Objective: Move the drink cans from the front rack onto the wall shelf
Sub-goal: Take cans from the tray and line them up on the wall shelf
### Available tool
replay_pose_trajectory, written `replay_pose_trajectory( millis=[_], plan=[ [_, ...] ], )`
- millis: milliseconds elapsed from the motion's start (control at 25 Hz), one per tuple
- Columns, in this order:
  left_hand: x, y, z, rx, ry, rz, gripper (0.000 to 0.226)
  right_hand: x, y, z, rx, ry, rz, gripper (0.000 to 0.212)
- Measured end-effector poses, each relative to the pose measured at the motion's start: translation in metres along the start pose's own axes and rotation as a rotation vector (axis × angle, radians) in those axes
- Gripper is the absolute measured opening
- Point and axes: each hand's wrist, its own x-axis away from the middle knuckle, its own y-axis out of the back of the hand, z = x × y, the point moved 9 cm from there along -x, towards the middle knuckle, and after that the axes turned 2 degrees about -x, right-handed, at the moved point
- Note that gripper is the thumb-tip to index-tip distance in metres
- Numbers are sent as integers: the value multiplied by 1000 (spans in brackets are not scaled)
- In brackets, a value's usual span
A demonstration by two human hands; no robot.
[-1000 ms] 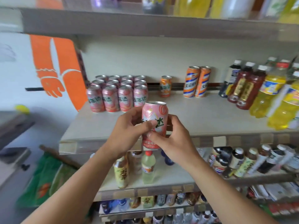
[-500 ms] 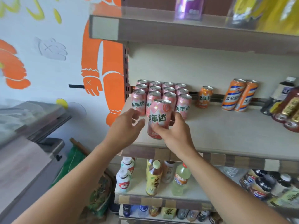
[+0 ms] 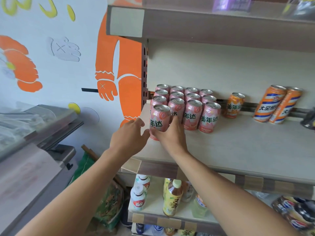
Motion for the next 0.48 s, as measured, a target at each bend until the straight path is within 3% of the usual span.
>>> replay_pose_trajectory(
  millis=[480],
  plan=[
    [-15, -8, 13, -16, 17, -21, 41, -14, -20, 2, 78, 40, 26, 64]
  ],
)
